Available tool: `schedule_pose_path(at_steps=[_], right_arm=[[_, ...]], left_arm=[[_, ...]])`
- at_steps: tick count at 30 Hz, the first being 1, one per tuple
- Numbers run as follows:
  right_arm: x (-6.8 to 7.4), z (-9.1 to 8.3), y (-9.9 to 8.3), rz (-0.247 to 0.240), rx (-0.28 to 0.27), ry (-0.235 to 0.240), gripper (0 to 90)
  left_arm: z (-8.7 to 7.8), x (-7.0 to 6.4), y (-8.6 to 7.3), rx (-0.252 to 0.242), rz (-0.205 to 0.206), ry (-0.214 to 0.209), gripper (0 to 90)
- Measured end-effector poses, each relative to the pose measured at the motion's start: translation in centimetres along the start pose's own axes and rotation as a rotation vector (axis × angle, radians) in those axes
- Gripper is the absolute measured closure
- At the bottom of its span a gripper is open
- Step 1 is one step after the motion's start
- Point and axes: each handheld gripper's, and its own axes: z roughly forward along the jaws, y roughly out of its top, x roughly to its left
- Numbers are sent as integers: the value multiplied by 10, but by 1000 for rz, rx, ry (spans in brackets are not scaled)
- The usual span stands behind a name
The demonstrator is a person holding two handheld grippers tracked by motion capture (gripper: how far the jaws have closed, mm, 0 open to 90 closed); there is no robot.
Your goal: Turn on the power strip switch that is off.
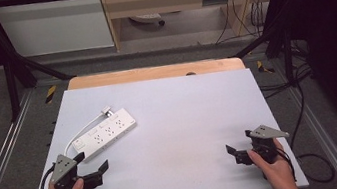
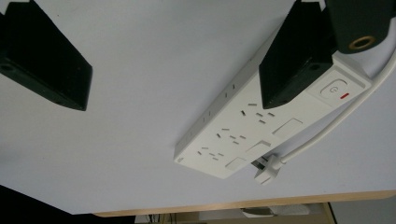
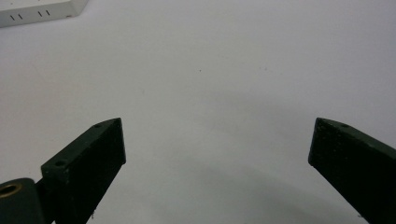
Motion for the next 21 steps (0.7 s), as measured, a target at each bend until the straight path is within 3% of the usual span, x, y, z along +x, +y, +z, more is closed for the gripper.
schedule_pose_path(at_steps=[17,21], right_arm=[[4,-12,4,-12,-52,-3,53],[7,-11,5,-42,-59,-16,56]], left_arm=[[-6,0,1,-19,-22,-24,88],[-6,-2,3,-24,-23,-38,85]])
